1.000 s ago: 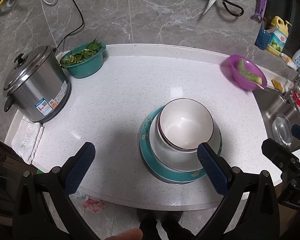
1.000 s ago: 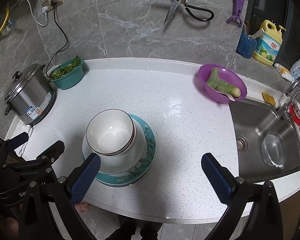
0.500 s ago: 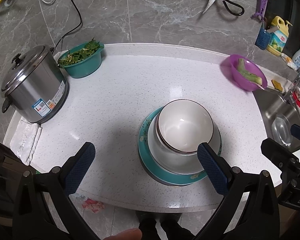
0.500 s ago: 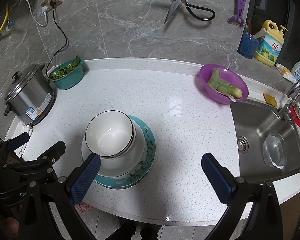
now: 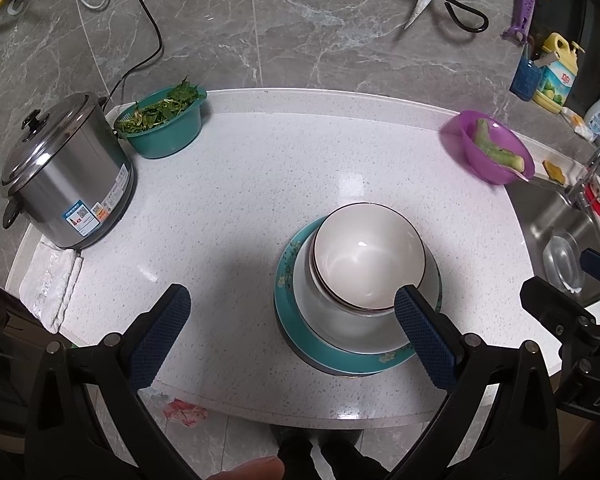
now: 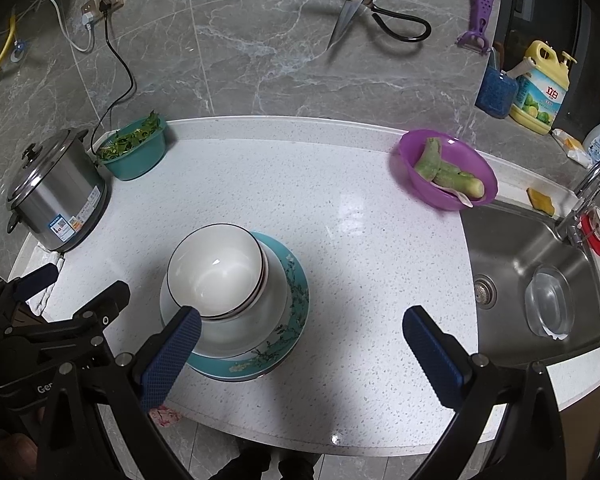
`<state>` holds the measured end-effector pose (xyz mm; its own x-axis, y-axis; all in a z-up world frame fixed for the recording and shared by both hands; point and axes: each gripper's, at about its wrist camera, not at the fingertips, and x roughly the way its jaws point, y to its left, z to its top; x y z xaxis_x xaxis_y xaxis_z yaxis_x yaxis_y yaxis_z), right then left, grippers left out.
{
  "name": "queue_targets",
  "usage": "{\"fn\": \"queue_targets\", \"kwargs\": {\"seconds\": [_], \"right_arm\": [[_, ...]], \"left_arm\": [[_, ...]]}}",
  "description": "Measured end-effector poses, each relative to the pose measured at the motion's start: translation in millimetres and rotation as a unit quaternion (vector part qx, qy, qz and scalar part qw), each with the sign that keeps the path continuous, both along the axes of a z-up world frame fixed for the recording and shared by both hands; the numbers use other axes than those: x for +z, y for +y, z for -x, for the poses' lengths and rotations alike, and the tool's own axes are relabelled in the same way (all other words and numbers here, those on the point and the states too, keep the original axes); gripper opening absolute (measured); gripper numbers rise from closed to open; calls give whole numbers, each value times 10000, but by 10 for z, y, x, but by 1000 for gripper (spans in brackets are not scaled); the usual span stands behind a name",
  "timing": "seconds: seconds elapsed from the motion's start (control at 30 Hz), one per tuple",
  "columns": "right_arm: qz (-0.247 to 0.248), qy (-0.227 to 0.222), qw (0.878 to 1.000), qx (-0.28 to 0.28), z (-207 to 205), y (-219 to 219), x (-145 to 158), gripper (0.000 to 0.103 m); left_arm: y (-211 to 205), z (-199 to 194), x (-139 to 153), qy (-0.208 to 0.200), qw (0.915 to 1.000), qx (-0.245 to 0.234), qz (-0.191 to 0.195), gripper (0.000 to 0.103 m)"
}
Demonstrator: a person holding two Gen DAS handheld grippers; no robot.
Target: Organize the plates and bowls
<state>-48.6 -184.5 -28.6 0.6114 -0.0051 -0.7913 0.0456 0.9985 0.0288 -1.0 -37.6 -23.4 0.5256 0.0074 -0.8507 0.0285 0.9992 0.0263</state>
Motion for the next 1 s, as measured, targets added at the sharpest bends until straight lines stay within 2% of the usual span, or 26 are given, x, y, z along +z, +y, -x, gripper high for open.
{"fn": "queue_targets", "kwargs": {"seconds": [1.0], "right_arm": [[3, 12, 10000, 20, -21, -22, -7, 103]], "left_arm": [[-3, 27, -4, -61, 10000, 22, -46, 103]]}}
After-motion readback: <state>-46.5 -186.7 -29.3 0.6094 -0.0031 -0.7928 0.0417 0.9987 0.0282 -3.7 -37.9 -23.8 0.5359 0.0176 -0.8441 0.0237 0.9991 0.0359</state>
